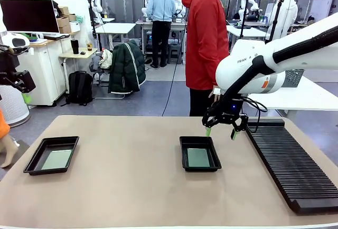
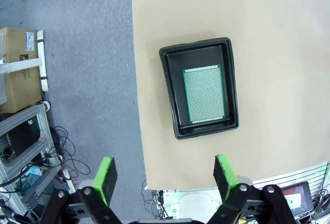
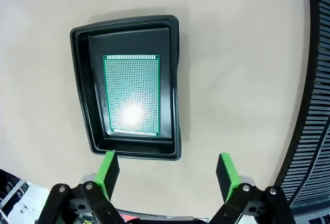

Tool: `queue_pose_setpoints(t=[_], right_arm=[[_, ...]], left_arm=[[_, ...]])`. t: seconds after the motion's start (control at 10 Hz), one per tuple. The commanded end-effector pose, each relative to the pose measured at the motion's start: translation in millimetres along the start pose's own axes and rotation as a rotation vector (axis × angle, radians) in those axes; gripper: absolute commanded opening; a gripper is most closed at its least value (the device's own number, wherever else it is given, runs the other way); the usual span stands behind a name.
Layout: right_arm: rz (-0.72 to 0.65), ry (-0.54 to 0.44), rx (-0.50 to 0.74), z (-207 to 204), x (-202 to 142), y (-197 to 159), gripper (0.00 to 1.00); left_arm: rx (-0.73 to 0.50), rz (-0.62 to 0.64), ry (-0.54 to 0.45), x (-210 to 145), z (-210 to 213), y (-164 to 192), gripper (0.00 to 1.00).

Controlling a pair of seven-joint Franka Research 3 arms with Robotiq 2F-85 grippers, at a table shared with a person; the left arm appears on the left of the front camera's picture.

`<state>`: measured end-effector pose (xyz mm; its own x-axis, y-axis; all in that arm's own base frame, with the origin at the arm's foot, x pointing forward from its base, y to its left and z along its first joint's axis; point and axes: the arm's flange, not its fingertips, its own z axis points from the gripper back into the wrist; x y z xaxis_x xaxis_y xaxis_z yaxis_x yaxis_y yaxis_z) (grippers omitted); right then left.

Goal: Inspect and transfer BCBs to ESD trays.
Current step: Pick up the Blank PCB from the PCB Rack and place it in the right ESD tray, then pick up the ESD tray and place it on the left side of the table.

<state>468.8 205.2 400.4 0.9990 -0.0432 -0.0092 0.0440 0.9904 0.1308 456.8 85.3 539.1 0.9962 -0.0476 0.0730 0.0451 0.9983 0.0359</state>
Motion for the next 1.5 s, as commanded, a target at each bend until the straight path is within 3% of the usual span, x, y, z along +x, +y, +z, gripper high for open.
queue_pose_setpoints(t=[0.0, 1.4], right_arm=[[-0.001, -0.006, 0.002, -1.7, -0.1, 0.0, 1.0], [-0.001, -0.006, 0.002, -1.7, -0.1, 0.0, 1.0]], left_arm=[[0.0, 0.001, 0.001, 0.0, -0.2, 0.1, 1.0], [0.0, 0.001, 0.001, 0.0, -0.2, 0.1, 1.0]])
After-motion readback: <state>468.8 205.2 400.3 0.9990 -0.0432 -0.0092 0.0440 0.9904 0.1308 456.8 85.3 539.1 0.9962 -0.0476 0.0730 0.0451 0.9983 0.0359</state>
